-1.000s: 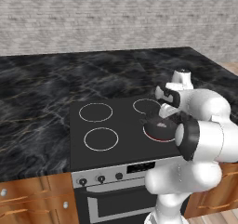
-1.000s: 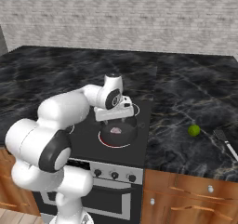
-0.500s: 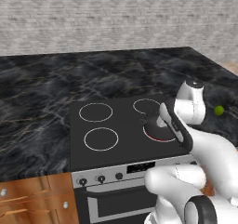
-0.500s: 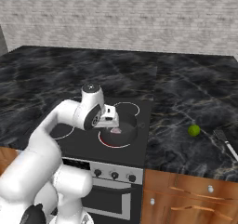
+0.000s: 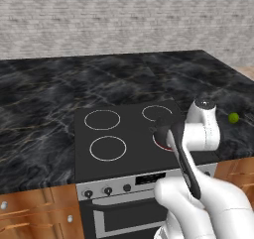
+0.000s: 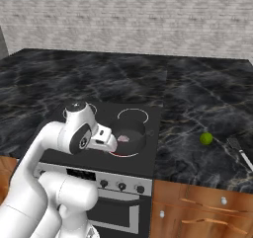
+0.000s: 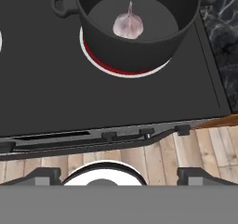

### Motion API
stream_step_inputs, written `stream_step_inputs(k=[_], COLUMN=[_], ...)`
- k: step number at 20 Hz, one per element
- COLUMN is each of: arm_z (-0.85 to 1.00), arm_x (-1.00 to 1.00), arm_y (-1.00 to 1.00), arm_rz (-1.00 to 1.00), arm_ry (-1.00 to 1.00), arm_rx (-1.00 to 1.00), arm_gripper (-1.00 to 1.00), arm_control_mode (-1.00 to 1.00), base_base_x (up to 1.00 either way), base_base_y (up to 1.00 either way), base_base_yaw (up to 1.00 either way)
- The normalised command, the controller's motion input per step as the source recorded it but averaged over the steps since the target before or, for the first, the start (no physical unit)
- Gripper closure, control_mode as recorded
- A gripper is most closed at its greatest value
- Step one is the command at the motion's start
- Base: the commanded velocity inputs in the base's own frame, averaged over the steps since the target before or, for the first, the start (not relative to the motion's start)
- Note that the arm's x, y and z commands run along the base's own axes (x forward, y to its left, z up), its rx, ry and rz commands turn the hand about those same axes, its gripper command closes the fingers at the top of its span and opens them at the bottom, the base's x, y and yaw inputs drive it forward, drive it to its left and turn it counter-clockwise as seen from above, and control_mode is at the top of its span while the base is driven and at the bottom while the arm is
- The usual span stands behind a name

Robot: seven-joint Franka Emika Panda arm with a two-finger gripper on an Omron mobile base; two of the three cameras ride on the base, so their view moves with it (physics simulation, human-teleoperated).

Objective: Put the garlic and lime in the pot. Retrieve the spatula and lightly stir the vegetables in the pot.

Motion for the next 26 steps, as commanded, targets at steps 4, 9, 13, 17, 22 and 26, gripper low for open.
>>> stream_step_inputs(k=[4, 9, 13, 17, 22, 26], arm_z=[0.08, 0.0, 0.0, 0.0, 0.0, 0.0], arm_x=[-0.02, -0.01, -0.04, 0.0, 0.0, 0.0], arm_y=[-0.04, 0.0, 0.0, 0.0, 0.0, 0.0], arm_rz=[-0.08, 0.0, 0.0, 0.0, 0.0, 0.0], arm_ry=[0.01, 0.0, 0.0, 0.0, 0.0, 0.0], arm_rx=[0.0, 0.0, 0.0, 0.0, 0.0, 0.0], arm_gripper=[-1.0, -1.0, -1.0, -1.0, -1.0, -1.0], arm_control_mode=[-1.0, -1.0, 1.0, 1.0, 1.0, 1.0], base_base_x=[0.0, 0.0, -0.26, -0.34, -0.07, 0.11], base_base_y=[0.0, 0.0, -0.09, -0.35, -0.82, -1.0], base_base_yaw=[0.0, 0.0, -0.01, -0.01, -0.08, -0.1])
